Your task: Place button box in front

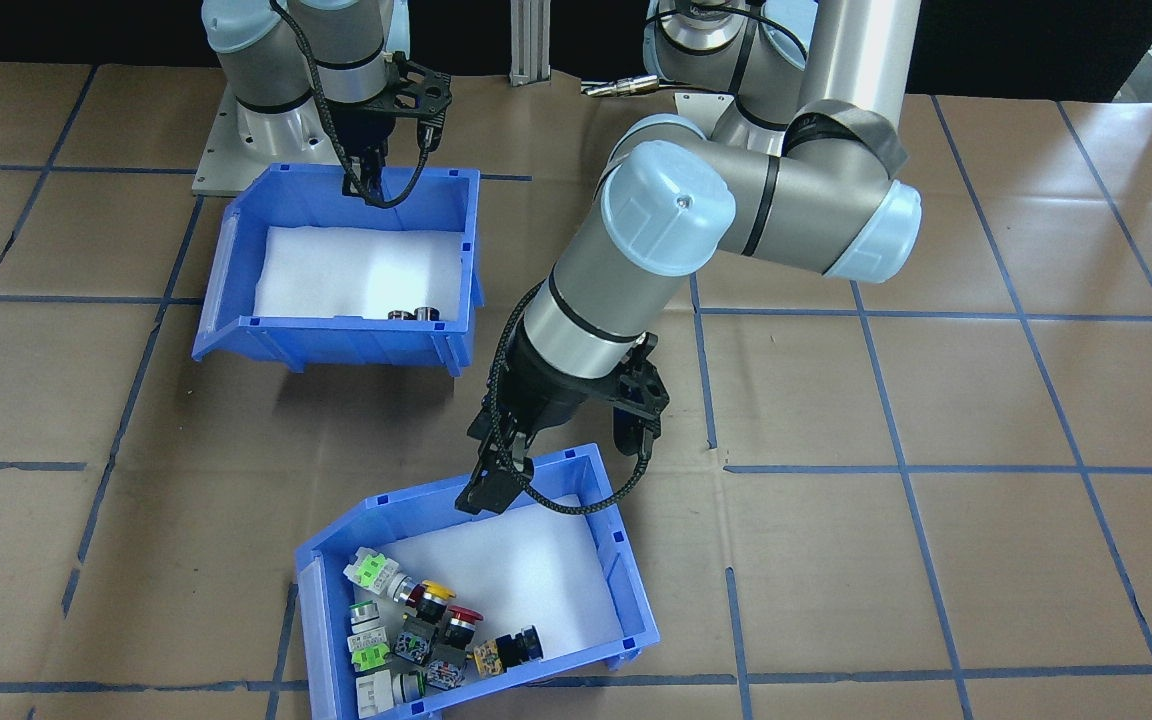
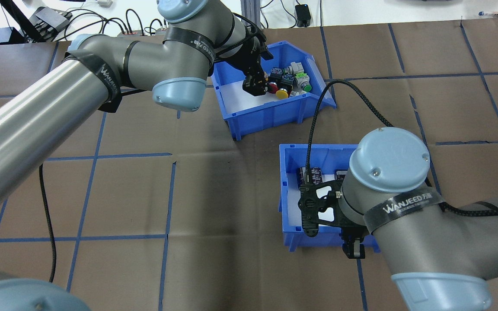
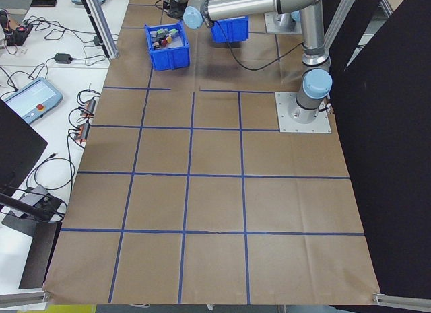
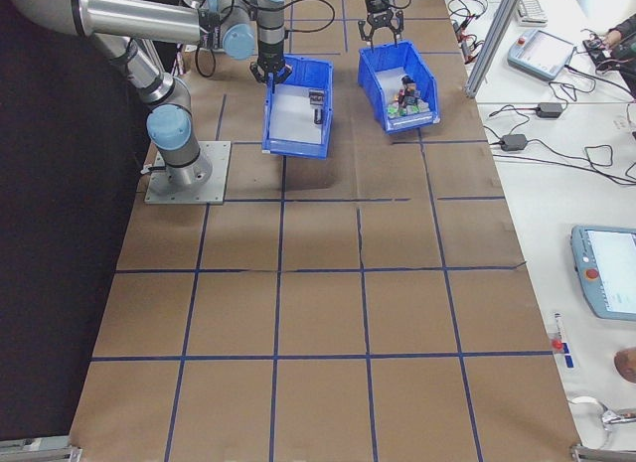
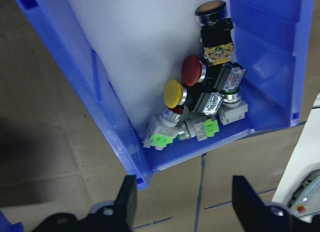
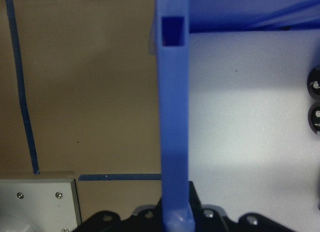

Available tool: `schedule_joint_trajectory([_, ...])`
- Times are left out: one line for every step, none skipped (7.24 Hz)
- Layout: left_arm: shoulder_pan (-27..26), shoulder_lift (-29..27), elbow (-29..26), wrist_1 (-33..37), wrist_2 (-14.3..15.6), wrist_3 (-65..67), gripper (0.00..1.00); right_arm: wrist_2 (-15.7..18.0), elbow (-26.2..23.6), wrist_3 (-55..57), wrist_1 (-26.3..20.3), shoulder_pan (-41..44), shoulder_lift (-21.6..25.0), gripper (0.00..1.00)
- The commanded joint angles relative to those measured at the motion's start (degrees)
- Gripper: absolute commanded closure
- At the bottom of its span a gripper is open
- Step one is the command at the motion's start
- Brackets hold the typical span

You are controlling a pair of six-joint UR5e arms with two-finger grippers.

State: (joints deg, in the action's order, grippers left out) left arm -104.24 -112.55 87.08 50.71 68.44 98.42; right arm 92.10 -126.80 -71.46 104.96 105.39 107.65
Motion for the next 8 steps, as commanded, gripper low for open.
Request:
schedule_joint_trajectory([3.85, 4.96, 0.30, 12.24, -0.06, -12.85, 0.07, -0.17, -1.34, 5.34, 1.83, 4.45, -0.33, 1.00])
schedule_joint_trajectory([4.91, 6.89, 0.11, 15.96, 3.25, -21.69, 0.07, -0.17, -1.52, 7.45, 1.91, 6.73, -0.51, 1.00])
schedule_joint_trajectory([5.62, 8.12, -0.33, 20.26, 10.07, -33.44, 0.04, -0.17, -1.43, 10.17, 2.44, 8.50, -1.82, 1.00])
schedule_joint_trajectory([6.93, 10.23, -0.24, 23.79, 11.18, -41.22, 0.03, -0.17, -1.43, 12.81, 7.05, 10.43, -4.27, 1.00])
schedule_joint_trajectory([8.42, 11.29, -0.07, 25.21, 11.28, -47.91, 0.01, 0.44, -1.26, 15.18, 11.54, 13.23, -7.34, 1.00])
schedule_joint_trajectory([9.65, 12.69, 0.11, 26.88, 13.98, -58.41, 0.01, 0.62, -1.26, 15.47, 15.24, 15.35, -8.76, 1.00])
schedule_joint_trajectory([9.93, 14.27, 0.11, 29.07, 18.27, -68.53, 0.01, 0.62, -1.25, 15.47, 16.32, 15.63, -9.21, 1.00])
schedule_joint_trajectory([10.28, 15.51, 0.20, 32.31, 18.66, -75.50, 0.01, 0.62, -1.34, 14.95, 16.76, 16.07, -9.21, 1.00])
